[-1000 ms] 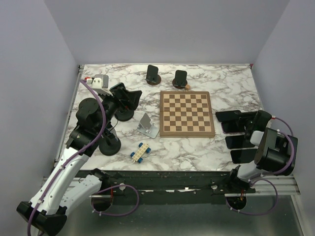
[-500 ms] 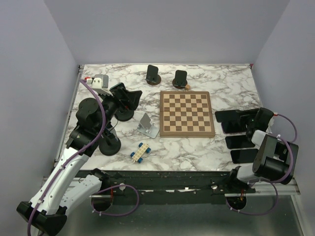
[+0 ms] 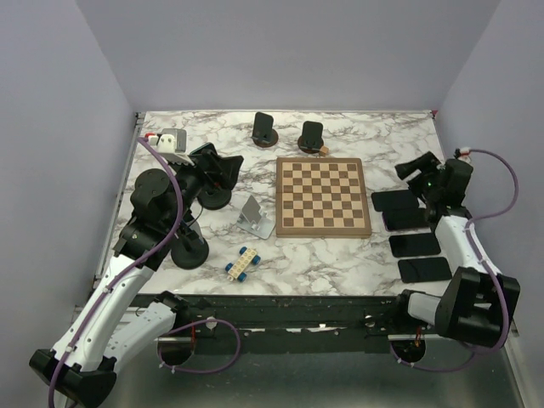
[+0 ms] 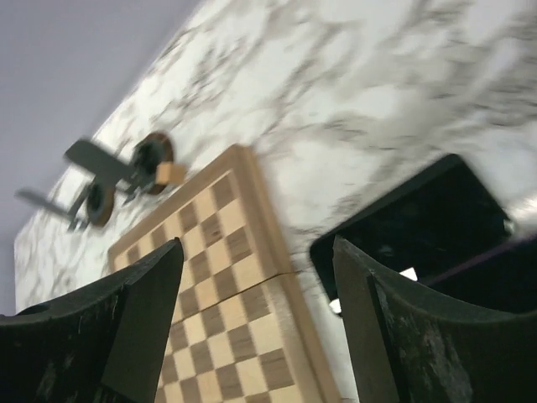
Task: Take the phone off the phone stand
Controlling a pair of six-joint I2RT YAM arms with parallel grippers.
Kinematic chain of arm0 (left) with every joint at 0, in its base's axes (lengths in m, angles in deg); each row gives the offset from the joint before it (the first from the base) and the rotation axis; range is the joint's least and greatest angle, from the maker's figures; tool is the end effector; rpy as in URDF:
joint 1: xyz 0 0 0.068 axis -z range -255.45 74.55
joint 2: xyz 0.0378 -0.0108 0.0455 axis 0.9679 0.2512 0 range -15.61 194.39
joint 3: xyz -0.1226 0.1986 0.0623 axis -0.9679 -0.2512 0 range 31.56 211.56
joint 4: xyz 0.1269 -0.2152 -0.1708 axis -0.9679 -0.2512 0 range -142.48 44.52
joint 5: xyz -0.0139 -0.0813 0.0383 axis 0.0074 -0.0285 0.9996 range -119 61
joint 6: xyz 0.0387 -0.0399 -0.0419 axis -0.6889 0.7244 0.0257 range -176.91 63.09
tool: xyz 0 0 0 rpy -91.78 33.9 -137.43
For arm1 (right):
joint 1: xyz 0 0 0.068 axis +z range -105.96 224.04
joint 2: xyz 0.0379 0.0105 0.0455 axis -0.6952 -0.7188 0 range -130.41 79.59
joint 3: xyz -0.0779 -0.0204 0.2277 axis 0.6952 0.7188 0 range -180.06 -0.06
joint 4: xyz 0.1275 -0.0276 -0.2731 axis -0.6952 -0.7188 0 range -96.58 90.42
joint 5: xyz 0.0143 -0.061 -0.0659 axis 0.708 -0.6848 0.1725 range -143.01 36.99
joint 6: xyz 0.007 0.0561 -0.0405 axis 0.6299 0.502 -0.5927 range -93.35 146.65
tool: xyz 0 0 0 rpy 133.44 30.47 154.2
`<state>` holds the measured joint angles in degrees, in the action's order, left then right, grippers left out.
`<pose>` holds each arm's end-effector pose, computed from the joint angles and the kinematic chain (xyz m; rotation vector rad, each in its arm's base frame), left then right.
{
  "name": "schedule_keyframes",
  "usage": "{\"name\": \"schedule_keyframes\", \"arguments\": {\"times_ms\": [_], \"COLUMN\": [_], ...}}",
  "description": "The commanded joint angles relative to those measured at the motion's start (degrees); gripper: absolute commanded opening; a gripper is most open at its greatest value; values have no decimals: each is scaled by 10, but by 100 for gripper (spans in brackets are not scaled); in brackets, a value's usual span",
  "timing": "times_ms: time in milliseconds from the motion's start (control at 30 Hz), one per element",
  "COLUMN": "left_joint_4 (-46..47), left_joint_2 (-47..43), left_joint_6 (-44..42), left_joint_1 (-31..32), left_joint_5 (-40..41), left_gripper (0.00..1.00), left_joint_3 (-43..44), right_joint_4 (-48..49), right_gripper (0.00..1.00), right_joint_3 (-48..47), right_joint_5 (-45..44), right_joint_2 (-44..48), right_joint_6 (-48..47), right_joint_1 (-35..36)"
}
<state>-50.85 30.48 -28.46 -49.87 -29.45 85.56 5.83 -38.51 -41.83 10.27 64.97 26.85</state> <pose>0.2410 -0.1159 0.3853 -0.0330 1.5747 -0.7533 0.3219 -0.0882 0.1779 0.8339 1.8536 0.4300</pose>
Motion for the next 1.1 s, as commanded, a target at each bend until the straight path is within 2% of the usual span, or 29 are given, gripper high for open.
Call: {"name": "schedule_keyframes", "arguments": {"times_ms": [0, 133, 167, 200, 300, 500, 667, 733, 900, 1067], "left_joint_4": [-3, -4, -3, -3, 1, -9, -105, -143, -242, -296], "left_joint_2": [-8, -13, -14, -15, -20, -43, -102, -137, -205, -264], "left_joint_6": [-28, -49, -54, -61, -84, -171, -131, -110, -91, -88], "left_joint_1": [-4, -4, -3, -2, 2, 49, 49, 49, 48, 48], "left_joint_5": [33, 54, 63, 70, 98, 194, 205, 206, 219, 254], "left_gripper": [99, 99, 99, 99, 99, 99, 99, 99, 99, 99], "left_joint_3": [23, 23, 22, 21, 18, 25, 17, 8, -3, -13], "right_joint_4": [-46, -25, -17, -14, -6, 33, 21, 8, -23, -100], "right_gripper": [81, 85, 89, 100, 100, 100, 100, 100, 100, 100], "right_joint_3": [-44, -67, -74, -85, -109, -160, -250, -296, -426, -584], "right_joint_5": [29, 35, 41, 46, 9, -12, -97, -154, -233, -275], "right_joint_2": [16, 24, 19, 14, -5, -70, -154, -195, -299, -392], "right_joint_6": [-109, -126, -131, -136, -161, -135, -135, -130, -132, -162], "right_joint_1": [98, 204, 236, 266, 379, 520, 634, 667, 717, 745]}}
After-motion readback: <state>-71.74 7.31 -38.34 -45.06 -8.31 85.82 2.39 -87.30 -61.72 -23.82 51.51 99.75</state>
